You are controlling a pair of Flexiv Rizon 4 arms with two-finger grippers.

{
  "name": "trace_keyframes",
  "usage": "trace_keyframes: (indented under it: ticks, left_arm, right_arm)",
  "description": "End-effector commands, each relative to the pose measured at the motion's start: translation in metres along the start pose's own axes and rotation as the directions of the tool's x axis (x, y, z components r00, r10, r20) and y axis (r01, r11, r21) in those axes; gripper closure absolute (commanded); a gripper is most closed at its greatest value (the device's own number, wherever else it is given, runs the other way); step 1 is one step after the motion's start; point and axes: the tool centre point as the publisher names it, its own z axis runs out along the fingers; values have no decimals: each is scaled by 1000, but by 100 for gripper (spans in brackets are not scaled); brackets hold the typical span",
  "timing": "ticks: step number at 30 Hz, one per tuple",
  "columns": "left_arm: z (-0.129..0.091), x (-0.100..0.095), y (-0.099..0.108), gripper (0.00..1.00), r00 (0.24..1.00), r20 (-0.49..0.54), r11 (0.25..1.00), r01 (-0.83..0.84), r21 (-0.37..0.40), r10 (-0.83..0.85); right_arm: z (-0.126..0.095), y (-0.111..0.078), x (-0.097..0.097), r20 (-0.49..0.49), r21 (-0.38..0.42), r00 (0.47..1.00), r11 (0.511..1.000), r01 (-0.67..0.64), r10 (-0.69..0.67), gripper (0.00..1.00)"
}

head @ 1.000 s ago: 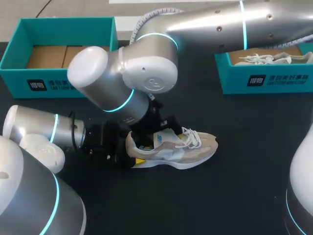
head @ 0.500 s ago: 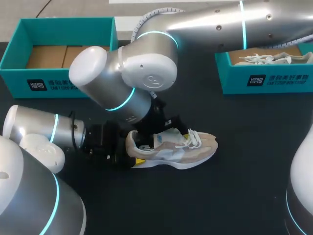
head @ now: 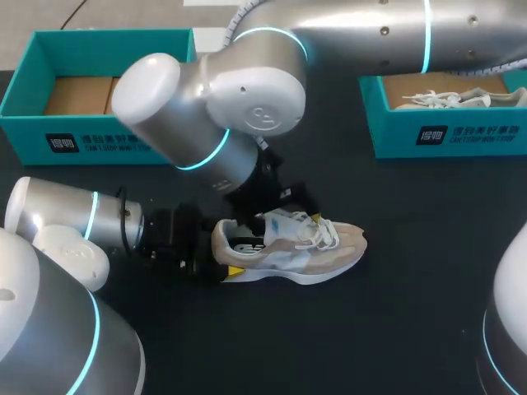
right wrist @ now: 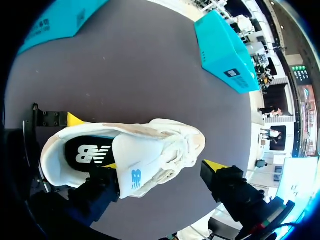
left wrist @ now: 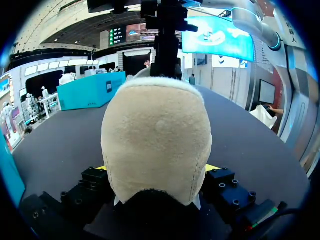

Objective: Take the shoe out of the shoebox, open the shoe tongue, remove and reinsert the insole, then place the shoe into the shoebox

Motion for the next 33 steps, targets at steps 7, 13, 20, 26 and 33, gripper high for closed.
trace_keyframes:
  ticks: [7, 13, 20, 26, 33]
  left_arm:
    - [-1, 1, 2, 100, 1000, 0, 1000, 0, -3, 0]
    - [-1, 1, 2, 100, 1000, 0, 1000, 0, -3, 0]
    - [-1, 1, 2, 100, 1000, 0, 1000, 0, -3, 0]
    - [-1, 1, 2, 100, 1000, 0, 1000, 0, -3, 0]
    - [-1, 1, 2, 100, 1000, 0, 1000, 0, -3, 0]
  right_arm:
    - [-4, -4, -7, -57, -27, 898, 899, -438, 436, 100]
    - [5, -1, -7, -250, -24, 859, 884, -467, 447, 100]
    - [8, 3, -13, -286, -22, 881, 916, -400, 377, 100]
    - [19, 5, -38, -262, -57, 907, 933, -355, 329, 100]
    - [53, 2, -68, -261, -41, 904, 931, -362, 340, 100]
